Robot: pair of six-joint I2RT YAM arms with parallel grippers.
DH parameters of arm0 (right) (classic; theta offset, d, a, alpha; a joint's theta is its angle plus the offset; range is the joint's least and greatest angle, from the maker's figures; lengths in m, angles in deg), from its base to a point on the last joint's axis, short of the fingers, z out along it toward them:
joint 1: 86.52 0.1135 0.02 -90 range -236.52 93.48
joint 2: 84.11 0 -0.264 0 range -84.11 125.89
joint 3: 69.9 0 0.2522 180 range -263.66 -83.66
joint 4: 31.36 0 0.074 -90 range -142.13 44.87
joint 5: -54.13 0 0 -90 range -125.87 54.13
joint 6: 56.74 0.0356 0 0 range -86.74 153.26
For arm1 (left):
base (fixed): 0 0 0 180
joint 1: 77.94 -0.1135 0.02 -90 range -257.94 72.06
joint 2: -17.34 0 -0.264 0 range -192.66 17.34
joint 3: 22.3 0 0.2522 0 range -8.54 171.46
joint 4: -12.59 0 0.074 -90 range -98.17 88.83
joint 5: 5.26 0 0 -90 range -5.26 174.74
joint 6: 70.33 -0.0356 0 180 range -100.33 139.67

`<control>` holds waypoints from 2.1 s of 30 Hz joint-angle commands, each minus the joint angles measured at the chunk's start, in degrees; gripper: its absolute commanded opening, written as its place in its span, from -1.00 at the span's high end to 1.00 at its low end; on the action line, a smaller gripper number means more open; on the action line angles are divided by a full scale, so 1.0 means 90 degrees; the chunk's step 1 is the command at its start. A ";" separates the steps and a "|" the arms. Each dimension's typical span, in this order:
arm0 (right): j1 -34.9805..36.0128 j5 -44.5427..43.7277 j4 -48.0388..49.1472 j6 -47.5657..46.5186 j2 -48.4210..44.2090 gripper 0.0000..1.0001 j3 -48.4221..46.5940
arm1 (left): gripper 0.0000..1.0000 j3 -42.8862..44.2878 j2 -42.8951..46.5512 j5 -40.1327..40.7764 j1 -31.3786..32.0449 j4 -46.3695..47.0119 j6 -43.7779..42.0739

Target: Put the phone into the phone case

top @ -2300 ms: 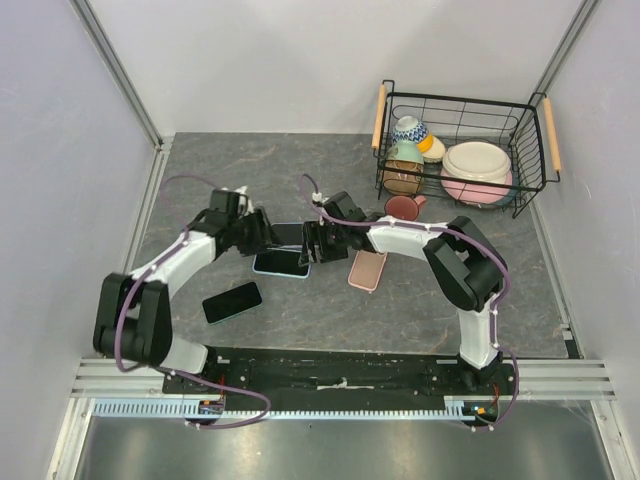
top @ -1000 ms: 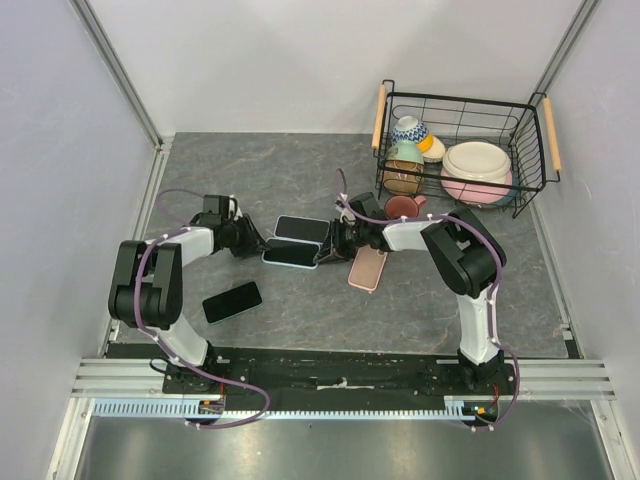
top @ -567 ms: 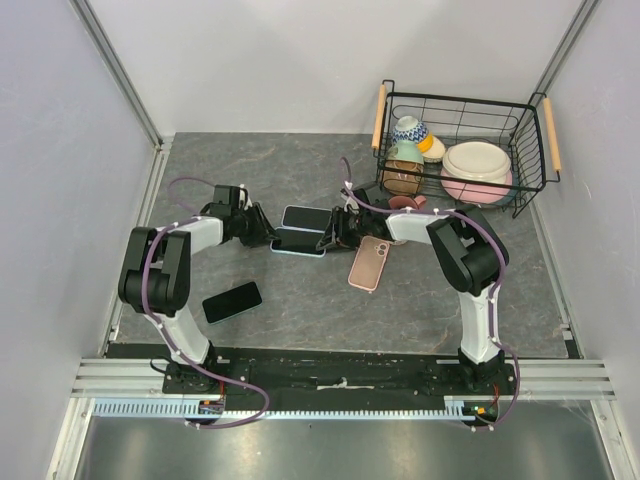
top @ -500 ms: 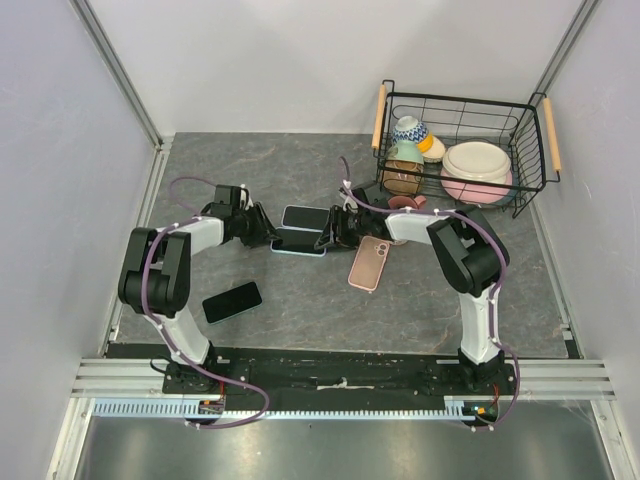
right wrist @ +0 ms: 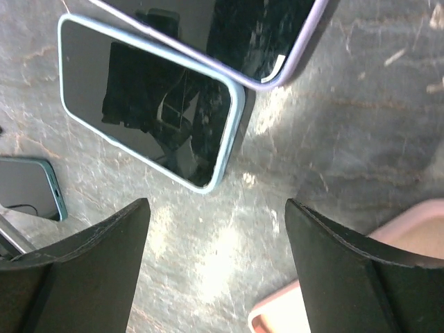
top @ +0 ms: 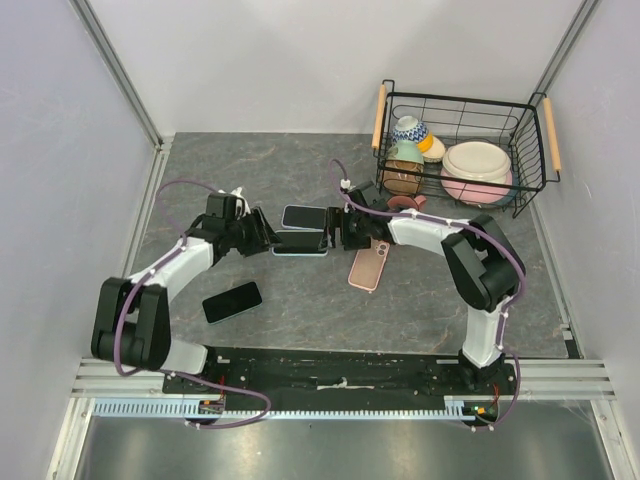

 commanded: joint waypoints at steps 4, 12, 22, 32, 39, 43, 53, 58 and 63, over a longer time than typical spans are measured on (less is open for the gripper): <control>0.0319 -0.0964 -0.0365 -0.0312 -0.1101 -0.72 0.0560 | -0.14 -0.0408 0.1205 -0.0502 0.0006 0.0321 -0.0114; 0.0348 -0.1610 -0.0668 -0.0459 -0.1386 -0.71 0.0727 | -0.15 -0.1062 0.2095 -0.1010 0.0006 0.1103 0.0003; 0.0358 -0.2381 -0.0854 -0.0400 -0.1133 -0.49 0.0688 | -0.16 -0.1200 0.2301 -0.1255 0.0006 0.1240 -0.0016; 0.0504 -0.2499 -0.0863 -0.0459 -0.0273 0.30 0.0327 | -0.16 -0.1307 0.2262 -0.1294 0.0006 0.1240 -0.0016; 0.0816 -0.2421 -0.1000 -0.1005 -0.0302 0.95 0.0151 | -0.15 -0.1259 0.2252 -0.1167 0.0006 0.1249 0.0013; 0.1022 -0.1972 -0.0981 -0.1415 -0.0546 1.00 0.0121 | -0.15 -0.1268 0.2291 -0.1079 0.0006 0.1240 0.0013; 0.1636 -0.0292 -0.0502 -0.2401 -0.1737 1.00 0.1146 | -0.15 -0.1210 0.2438 -0.0278 -0.0014 0.0693 -0.0192; 0.1988 0.0185 -0.0561 -0.2890 -0.1874 1.00 0.1498 | -0.15 -0.1151 0.2019 -0.0707 -0.0014 0.0927 -0.0134; 0.2086 0.0362 -0.0492 -0.2861 -0.2079 0.65 0.1761 | -0.14 -0.1092 0.1589 -0.1176 -0.0014 0.1083 -0.0163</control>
